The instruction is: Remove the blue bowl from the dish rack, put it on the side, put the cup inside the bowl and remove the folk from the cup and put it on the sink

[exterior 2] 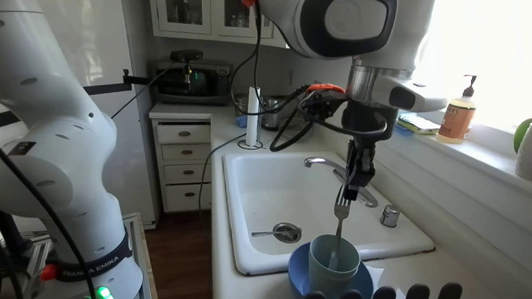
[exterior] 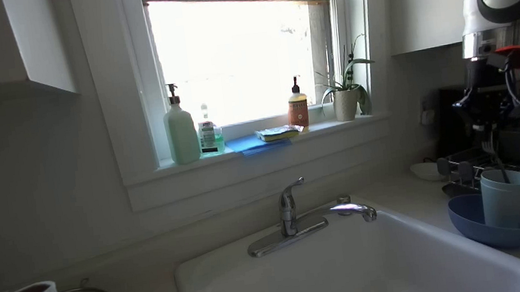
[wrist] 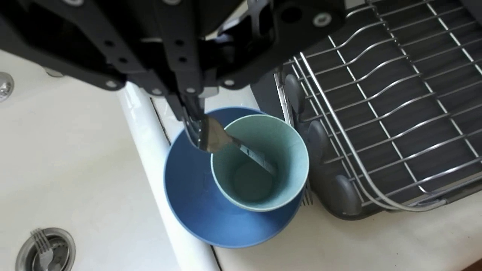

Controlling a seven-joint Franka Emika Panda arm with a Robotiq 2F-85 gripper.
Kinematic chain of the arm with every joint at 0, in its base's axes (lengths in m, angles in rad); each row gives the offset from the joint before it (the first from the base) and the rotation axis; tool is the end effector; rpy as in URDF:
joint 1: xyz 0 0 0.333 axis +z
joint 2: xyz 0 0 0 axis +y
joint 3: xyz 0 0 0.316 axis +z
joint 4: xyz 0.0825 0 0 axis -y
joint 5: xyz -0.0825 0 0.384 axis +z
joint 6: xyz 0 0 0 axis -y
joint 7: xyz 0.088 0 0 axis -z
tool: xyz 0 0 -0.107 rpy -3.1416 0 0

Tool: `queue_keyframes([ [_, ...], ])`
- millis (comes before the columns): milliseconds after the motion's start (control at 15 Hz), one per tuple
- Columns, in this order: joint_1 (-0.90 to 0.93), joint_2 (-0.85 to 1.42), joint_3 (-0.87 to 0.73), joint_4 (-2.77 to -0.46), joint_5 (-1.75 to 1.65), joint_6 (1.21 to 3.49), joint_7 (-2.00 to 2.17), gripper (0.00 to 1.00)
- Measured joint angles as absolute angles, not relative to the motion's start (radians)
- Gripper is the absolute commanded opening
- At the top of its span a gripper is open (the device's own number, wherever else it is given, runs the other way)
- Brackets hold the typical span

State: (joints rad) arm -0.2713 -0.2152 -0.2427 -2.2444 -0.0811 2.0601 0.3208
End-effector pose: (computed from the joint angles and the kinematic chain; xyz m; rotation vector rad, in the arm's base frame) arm 0.4194 -0.2460 0.4560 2.8765 -1.2040 0.0369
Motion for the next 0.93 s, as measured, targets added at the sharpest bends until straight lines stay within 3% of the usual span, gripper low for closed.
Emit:
queue_keyframes([
  [933, -0.261, -0.337, -0.213, -2.159, -0.084, 2.061, 0.118, 0.02],
])
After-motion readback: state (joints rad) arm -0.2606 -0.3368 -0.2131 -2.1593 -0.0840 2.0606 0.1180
